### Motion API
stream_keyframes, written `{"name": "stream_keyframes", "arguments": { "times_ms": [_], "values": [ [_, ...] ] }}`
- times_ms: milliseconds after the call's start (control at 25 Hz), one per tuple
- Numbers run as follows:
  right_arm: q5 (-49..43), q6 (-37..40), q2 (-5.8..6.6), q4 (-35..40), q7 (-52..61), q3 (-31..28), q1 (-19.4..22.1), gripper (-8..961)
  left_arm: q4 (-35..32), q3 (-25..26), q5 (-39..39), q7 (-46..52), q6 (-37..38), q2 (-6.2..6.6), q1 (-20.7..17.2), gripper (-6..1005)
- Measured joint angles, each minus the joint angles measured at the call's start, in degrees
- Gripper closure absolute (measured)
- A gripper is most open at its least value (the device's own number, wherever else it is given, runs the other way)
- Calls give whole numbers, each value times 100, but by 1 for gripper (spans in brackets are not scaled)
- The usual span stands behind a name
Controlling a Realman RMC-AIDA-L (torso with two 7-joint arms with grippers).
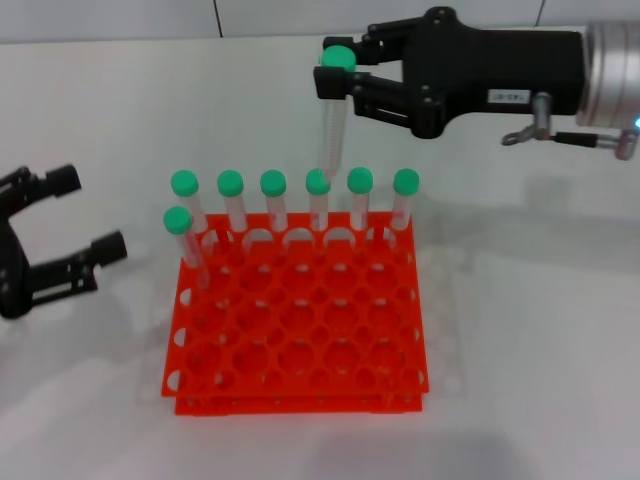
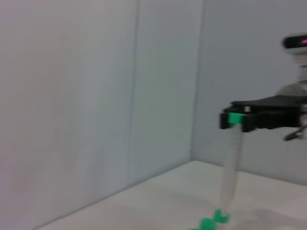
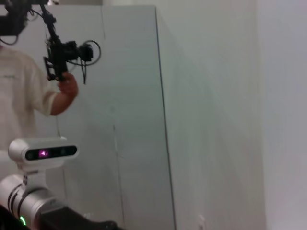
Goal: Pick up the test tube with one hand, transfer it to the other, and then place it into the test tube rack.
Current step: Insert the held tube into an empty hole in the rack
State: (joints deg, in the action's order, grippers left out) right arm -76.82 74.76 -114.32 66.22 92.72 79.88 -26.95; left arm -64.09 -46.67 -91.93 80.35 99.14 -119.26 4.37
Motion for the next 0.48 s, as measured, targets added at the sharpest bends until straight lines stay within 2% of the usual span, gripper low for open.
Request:
{"name": "stream_keyframes", "arguments": {
  "times_ms": [200,480],
  "values": [
    [-18,518,-31,71,109,-365,154,688,-211,43,-18,78,418,5,-309,106],
    [-25,588,-76,111,61,-349,290,688,-959,80,-72,499,779,-3,-1008,106]
  ]
}}
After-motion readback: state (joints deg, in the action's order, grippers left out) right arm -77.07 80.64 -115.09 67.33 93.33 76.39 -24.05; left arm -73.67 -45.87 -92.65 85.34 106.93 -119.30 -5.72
